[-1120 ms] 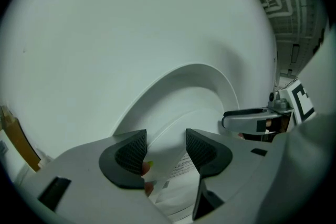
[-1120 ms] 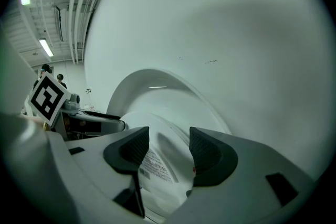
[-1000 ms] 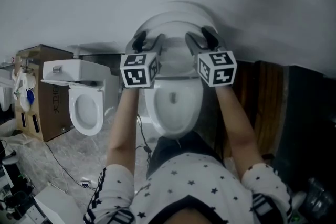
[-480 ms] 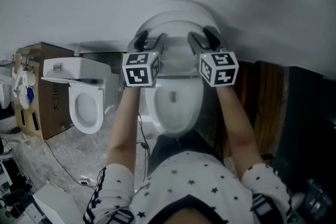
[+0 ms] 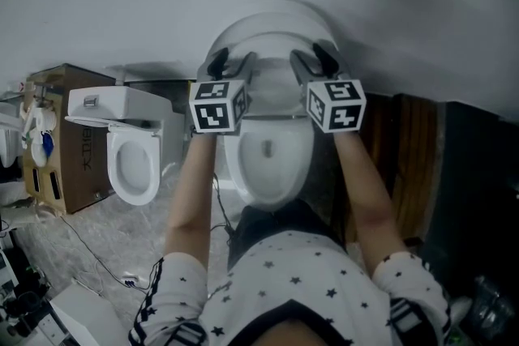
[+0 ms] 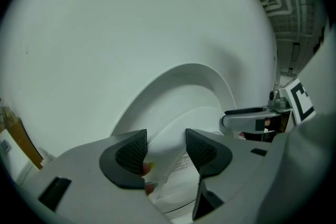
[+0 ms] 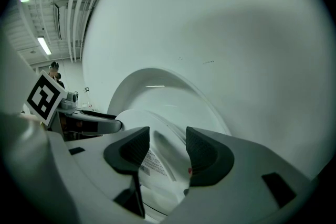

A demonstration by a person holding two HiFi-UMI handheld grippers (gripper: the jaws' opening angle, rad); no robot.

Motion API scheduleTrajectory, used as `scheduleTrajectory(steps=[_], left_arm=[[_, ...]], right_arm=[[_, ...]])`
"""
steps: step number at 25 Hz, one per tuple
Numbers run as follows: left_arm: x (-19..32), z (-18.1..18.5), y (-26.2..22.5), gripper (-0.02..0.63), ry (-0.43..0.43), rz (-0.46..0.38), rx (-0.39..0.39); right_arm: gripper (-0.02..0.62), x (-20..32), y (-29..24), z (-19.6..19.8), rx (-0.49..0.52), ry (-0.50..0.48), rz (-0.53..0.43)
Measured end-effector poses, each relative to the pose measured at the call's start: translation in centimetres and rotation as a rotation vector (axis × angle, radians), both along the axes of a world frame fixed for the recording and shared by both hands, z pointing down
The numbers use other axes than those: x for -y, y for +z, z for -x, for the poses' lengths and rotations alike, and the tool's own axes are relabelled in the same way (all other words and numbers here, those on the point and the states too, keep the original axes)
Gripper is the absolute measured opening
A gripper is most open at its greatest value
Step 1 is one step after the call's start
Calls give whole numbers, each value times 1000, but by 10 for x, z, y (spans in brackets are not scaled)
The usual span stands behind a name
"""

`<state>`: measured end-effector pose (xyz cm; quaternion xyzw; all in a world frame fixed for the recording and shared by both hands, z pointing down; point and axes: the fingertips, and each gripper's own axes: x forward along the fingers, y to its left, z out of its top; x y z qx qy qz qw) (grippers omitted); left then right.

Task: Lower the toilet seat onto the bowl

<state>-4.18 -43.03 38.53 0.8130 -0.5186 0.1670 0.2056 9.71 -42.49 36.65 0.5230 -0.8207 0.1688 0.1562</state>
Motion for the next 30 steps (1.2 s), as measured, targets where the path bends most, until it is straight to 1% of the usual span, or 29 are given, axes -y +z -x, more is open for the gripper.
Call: scheduleTrajectory(steps=[8, 13, 16, 30], left_arm=[[-6, 3, -1, 219, -6, -11, -6], [-19, 1, -2, 219, -6, -8, 4], [-24, 0, -4, 221, -6, -15, -3], [-55, 7, -8, 221, -3, -16, 2]], right_arm=[[226, -8, -2, 2, -6, 1, 0], [224, -20, -4, -1, -19, 4, -9], [221, -25, -6, -2, -21, 5, -10], [213, -55, -10, 4, -30, -3, -17]])
